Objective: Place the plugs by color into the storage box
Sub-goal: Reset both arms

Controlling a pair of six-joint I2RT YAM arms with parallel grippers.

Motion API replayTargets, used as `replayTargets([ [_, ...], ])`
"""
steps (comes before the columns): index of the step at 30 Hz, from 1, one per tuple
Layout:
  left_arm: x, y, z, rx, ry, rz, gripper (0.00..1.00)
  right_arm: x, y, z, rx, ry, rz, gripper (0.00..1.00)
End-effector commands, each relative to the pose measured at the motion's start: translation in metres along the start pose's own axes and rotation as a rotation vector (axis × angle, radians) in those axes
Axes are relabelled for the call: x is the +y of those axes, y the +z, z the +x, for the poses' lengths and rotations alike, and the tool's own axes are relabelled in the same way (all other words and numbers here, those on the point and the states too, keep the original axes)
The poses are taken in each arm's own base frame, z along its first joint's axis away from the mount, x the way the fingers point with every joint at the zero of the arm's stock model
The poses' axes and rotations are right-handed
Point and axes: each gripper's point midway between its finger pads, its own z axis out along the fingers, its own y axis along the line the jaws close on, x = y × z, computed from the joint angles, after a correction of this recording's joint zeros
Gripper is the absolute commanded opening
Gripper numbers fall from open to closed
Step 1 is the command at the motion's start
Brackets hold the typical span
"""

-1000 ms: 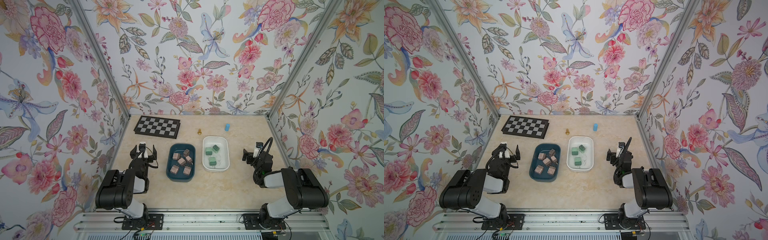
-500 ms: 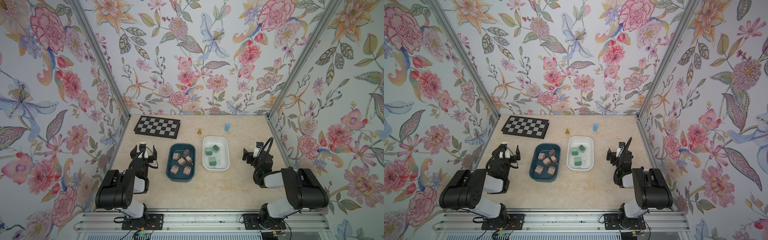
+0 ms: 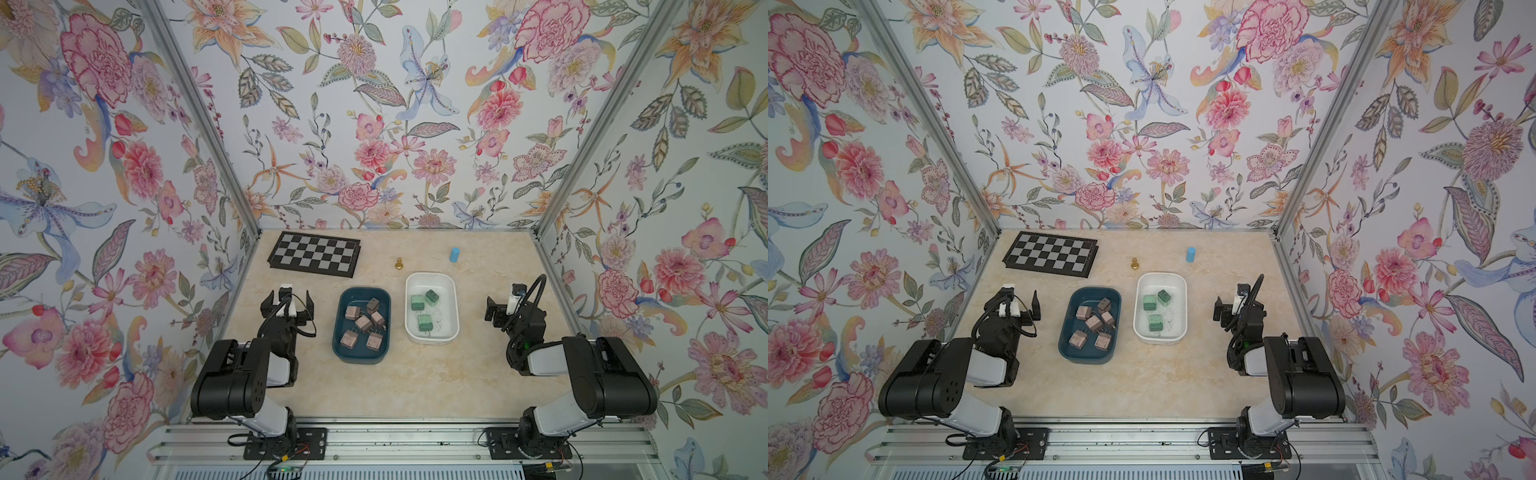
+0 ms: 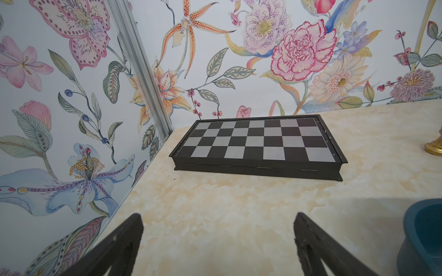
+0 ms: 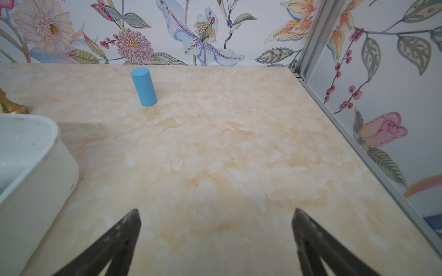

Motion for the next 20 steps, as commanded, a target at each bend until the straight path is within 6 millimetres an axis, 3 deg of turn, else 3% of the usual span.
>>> replayTargets([
  [1,-0.0039,0.0000,-0.0105,-0.038,0.018,0.020,0.99,-0.0011,0.0005,-0.0182,-0.066,-0.013,0.013,1.00],
  [20,-0.0039,0.0003,-0.0094,-0.027,0.029,-0.012,0.99,-0.0011,-0.0003,-0.0179,-0.068,-0.017,0.021,1.00],
])
